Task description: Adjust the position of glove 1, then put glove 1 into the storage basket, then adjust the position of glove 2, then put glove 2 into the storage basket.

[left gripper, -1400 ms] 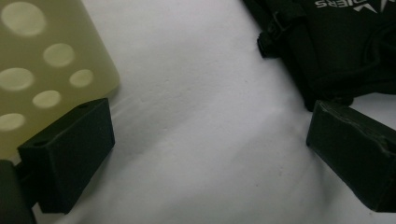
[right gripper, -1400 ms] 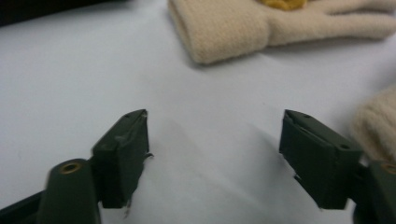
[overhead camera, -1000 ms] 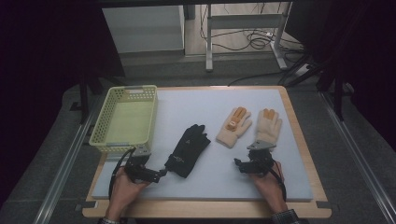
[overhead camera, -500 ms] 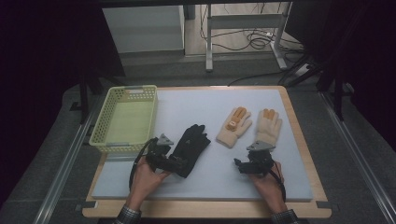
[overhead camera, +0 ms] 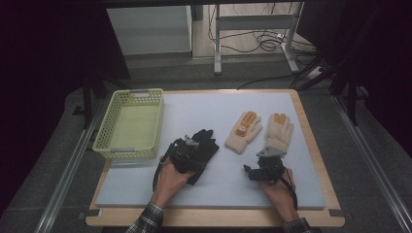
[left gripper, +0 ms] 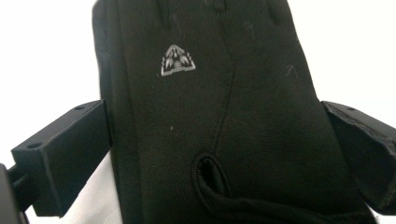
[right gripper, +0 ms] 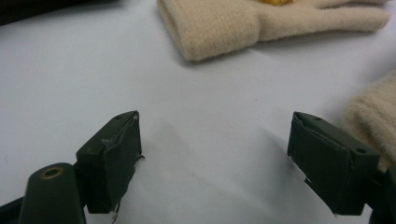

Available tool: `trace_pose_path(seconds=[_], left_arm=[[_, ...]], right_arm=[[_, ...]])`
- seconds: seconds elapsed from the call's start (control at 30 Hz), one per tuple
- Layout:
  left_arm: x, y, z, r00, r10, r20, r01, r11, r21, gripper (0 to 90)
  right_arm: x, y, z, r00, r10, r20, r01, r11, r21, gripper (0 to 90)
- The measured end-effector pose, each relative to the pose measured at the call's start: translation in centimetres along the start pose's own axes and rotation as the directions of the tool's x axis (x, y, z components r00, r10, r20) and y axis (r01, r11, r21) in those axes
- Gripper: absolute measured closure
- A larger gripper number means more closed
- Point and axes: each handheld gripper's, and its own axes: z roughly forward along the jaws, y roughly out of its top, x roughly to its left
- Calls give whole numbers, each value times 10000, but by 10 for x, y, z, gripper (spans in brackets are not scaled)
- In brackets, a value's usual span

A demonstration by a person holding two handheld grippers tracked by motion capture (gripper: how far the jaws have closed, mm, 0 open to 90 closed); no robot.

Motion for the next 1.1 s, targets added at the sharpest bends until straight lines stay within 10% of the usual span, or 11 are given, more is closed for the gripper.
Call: trace_pose_path(seconds=[0.3,0.7,1.1], left_arm=[[-7,-4,2,9992,238,-333,-237,9997,42,22],[-9,-3,-13,9976,693,81,-692,9974,-213,620],[6,4,-33,9986,501,160,-494,9978,-449,674]], right_arm=[[0,0,0,10000,6,-7,-6,10000,1,172],[0,0,0,10000,-8,16,8,10000,-8,172],[1,0,0,10000,-59,44,59,10000,-19,172]])
